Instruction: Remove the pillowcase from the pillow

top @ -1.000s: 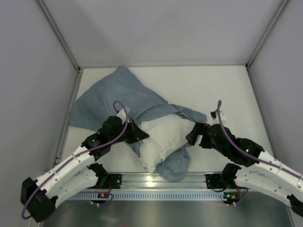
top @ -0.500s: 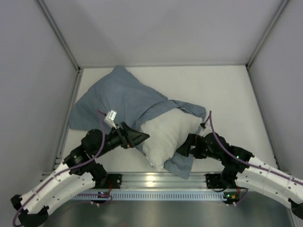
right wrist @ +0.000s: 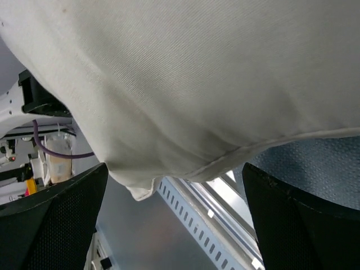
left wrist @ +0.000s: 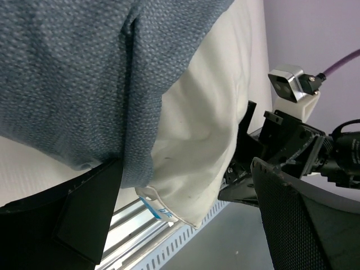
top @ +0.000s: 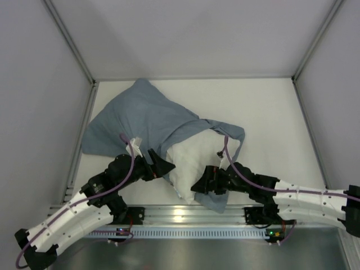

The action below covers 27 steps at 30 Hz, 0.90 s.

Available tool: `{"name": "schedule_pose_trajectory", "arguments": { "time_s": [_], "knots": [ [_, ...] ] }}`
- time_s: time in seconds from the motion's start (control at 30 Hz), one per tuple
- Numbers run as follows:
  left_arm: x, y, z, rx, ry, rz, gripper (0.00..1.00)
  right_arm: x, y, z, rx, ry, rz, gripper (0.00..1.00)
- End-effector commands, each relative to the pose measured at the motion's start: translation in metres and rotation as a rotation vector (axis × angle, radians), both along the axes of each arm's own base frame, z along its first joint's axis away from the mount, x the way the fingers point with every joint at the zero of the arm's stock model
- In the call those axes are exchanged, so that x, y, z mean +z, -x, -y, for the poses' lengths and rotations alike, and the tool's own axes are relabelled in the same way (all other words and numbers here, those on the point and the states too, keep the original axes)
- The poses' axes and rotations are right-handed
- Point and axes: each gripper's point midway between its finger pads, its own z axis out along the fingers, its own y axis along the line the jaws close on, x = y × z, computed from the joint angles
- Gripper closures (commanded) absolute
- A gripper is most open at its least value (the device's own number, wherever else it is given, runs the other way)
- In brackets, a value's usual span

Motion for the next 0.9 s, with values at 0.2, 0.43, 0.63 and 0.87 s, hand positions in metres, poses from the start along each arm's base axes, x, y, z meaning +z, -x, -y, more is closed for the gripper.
{"name": "schedule_pose_trajectory", "arguments": {
  "time_s": [0.2, 0.43, 0.63, 0.87],
  "knots": [
    [-0.01, -0.005, -0.003, 0.023, -0.039, 0.002, 0.01, 0.035, -0.007, -0.037, -0.072, -0.209, 0.043, 0.01],
    [-0.005, -0.002, -0.003, 0.008, -0.026, 0.019, 0.01, 0.022, -0.009, -0.063, -0.113, -0.183, 0.006, 0.01],
    [-0.004, -0.001, -0.004, 0.007, -0.015, 0.026, 0.01, 0.01, -0.028, -0.06, -0.253, -0.138, 0.054, 0.1],
    [-0.005, -0.001, -0.009, 0.022, -0.034, 0.03, 0.01, 0.027, -0.05, -0.023, -0.397, -0.117, 0.173, 1.0]
  ]
}}
